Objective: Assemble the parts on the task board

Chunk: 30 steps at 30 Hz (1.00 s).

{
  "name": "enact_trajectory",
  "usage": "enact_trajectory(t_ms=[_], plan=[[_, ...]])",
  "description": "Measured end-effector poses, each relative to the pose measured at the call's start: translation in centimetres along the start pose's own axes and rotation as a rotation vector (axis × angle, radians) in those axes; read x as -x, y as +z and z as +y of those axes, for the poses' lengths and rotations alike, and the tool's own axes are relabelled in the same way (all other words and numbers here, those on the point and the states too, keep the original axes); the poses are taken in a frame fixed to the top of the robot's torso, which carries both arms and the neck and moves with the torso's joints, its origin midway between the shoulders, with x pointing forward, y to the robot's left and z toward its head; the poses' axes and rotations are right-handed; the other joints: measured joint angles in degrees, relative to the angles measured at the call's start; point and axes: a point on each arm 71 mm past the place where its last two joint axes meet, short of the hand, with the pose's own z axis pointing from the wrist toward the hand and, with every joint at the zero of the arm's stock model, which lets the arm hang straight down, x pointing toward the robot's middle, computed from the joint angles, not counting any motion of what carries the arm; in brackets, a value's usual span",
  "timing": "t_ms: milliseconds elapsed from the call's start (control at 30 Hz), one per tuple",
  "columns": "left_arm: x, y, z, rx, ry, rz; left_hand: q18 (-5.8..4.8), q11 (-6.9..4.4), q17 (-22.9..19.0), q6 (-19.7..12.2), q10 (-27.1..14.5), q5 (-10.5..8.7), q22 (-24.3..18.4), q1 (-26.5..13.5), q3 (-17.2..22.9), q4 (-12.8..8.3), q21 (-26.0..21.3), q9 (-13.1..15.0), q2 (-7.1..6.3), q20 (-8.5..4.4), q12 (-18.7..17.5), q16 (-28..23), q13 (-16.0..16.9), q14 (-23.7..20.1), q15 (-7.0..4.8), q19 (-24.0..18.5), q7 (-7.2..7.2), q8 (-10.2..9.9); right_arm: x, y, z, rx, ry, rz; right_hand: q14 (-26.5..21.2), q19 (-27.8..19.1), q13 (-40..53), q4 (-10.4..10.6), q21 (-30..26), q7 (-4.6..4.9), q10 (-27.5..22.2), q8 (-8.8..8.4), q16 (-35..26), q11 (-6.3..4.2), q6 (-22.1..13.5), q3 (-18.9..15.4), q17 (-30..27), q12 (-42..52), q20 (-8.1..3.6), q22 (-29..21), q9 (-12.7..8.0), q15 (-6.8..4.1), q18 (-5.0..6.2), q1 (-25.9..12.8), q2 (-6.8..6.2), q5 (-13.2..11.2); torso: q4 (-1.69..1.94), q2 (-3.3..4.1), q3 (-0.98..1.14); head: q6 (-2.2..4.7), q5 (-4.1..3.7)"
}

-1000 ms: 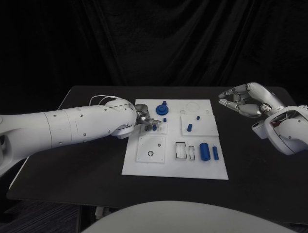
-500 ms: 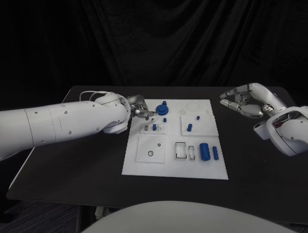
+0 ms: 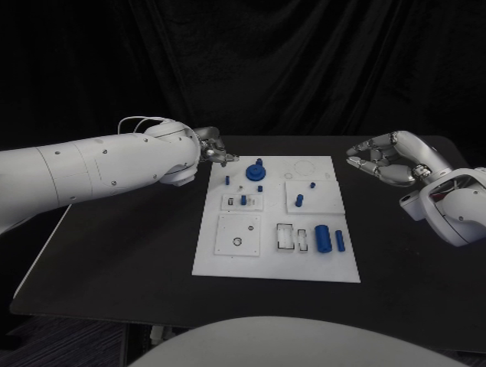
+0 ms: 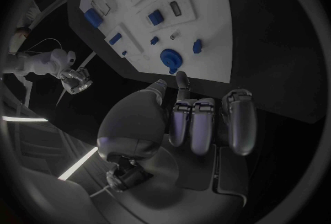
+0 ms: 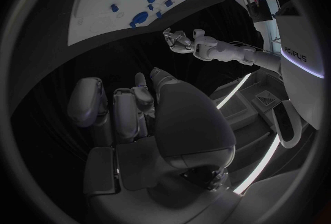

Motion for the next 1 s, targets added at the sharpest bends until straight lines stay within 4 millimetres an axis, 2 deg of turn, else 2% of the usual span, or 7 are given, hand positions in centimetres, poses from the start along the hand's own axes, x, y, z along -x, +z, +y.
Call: enact_trajectory(t_ms=[200, 300, 700, 1000], plan=[[-0.1, 1.2, 0.2, 0.037, 0.023, 0.027, 0.00, 0.00, 0.00, -0.50, 0.00, -0.33, 0.00, 0.24, -0.33, 0.02, -0.38, 0.51, 0.24, 0.21, 0.00, 0.00, 0.00, 0.00, 0.00, -0.21, 0.11, 0.00, 0.0, 0.0, 0.0, 0.001, 0.001, 0.001, 0.00, 0.00, 0.00, 0.00, 0.00, 0.00, 0.00, 0.00, 0.00, 0.00, 0.00, 0.00, 0.00, 0.00, 0.00, 0.00, 0.00, 0.00, 0.00, 0.00, 0.00, 0.00, 0.11, 0.20, 0.09, 0.00, -0.02], [-0.5, 1.8, 0.4, 0.055, 0.032, 0.044, 0.00, 0.00, 0.00, -0.71, 0.00, -0.33, -0.01, 0.24, -0.33, 0.02, -0.70, 0.64, 0.24, 0.21, 0.00, 0.00, 0.00, 0.00, 0.00, -0.21, 0.31, 0.00, -0.1, 0.0, 0.1, 0.001, 0.001, 0.001, 0.00, 0.00, -0.07, 0.00, 0.00, 0.00, 0.00, 0.00, -0.23, 0.00, 0.00, 0.00, 0.00, 0.00, 0.00, -0.01, 0.00, 0.00, 0.00, 0.00, 0.00, 0.23, 0.15, 0.31, 0.06, 0.00, 0.12], [-1.4, 3.0, 1.6, 0.104, 0.048, 0.084, 0.00, 0.01, 0.00, -1.43, 0.00, -0.61, -0.01, 0.23, -0.98, 0.67, -0.95, 0.97, 0.23, 0.60, 0.00, 0.00, 0.00, 0.00, 0.01, -0.61, 0.61, -0.24, -0.1, 0.1, 0.1, 0.001, 0.001, 0.003, 0.00, 0.00, -0.06, 0.00, 0.00, 0.00, 0.00, 0.00, -0.23, 0.00, 0.00, 0.00, 0.00, 0.00, 0.00, -0.01, -0.04, 0.00, 0.00, 0.00, 0.00, 0.22, 0.21, 0.80, -0.44, 0.00, 0.37], [-1.8, 3.0, 1.6, 0.107, 0.054, 0.102, 0.00, 0.01, 0.00, -1.43, 0.00, -0.92, -0.02, 0.23, -1.20, 0.89, -1.27, 1.10, 0.23, 0.61, 0.00, 0.00, 0.00, 0.00, 0.01, -0.62, 0.61, -0.24, -0.1, 0.1, 0.0, -0.001, 0.001, 0.002, 0.00, 0.00, -0.12, 0.00, 0.00, 0.00, -0.22, -0.23, -0.23, 0.22, 0.00, 0.00, 0.00, 0.00, 0.00, -0.02, -0.04, 0.00, 0.00, 0.00, 0.00, 0.22, 0.26, 0.98, -0.56, 0.00, 0.35]])
